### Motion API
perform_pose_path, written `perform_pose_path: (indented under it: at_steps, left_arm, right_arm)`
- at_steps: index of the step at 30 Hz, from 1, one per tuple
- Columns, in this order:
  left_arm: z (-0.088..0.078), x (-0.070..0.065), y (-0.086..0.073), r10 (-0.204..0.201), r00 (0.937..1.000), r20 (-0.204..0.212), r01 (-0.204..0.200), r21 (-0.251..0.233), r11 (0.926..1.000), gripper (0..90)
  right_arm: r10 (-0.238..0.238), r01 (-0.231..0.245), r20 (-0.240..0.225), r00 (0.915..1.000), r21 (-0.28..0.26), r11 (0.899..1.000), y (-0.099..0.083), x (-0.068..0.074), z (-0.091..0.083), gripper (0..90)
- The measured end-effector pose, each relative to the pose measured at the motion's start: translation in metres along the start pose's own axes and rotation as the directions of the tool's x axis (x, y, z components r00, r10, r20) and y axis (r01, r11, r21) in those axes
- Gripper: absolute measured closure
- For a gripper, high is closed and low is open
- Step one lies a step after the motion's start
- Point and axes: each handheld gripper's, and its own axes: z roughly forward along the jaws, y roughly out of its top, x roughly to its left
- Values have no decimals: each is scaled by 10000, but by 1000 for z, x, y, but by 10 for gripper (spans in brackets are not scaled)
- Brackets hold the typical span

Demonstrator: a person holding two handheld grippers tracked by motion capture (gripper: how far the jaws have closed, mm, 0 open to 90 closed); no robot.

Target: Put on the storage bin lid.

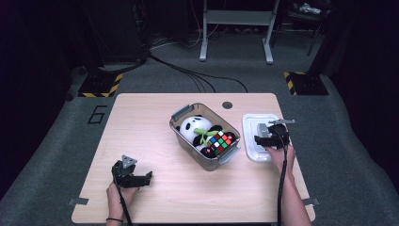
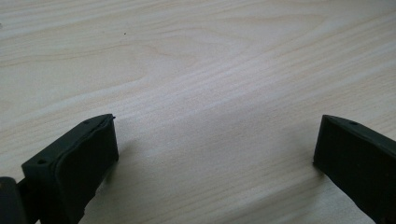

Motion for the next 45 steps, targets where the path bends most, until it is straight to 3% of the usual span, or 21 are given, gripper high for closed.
perform_pose_path:
  at_steps: [6,11,15,20,25,32,34,39,45]
  left_arm:
    - [0,0,0,9,10000,-27,-9,-36,10000,0]
    - [0,-1,0,51,10000,7,-51,-35,10000,0]
    - [0,-1,0,93,10000,11,-93,6,10000,0]
    - [0,-1,0,246,9995,212,-246,-32,9997,0]
    - [0,-1,0,259,9994,210,-259,-22,9997,0]
    - [0,-1,0,260,9994,209,-259,-27,9997,0]
    - [0,-1,0,265,9995,193,-264,-24,9996,0]
    - [0,-2,0,237,9995,188,-236,-17,9997,1]
    - [0,-2,0,242,9995,186,-242,-16,9997,1]
  right_arm:
    - [19,-26,350,9994,223,9997,11,-3,12,344]
    - [-59,32,695,9976,383,9993,10,-3,19,512]
    - [-82,52,719,9974,407,9992,9,-6,21,629]
    - [-120,103,684,9976,245,9996,9,-9,19,666]
    - [-499,490,436,9978,218,9986,11,-8,11,668]
    - [-721,722,-79,9974,113,9973,13,-11,-7,669]
    - [-512,515,-196,9985,128,9986,14,-12,-12,669]
    - [-752,744,-617,9953,-147,9971,22,-17,-30,669]
    - [-1086,1067,-670,9918,-314,9938,31,-14,-50,669]
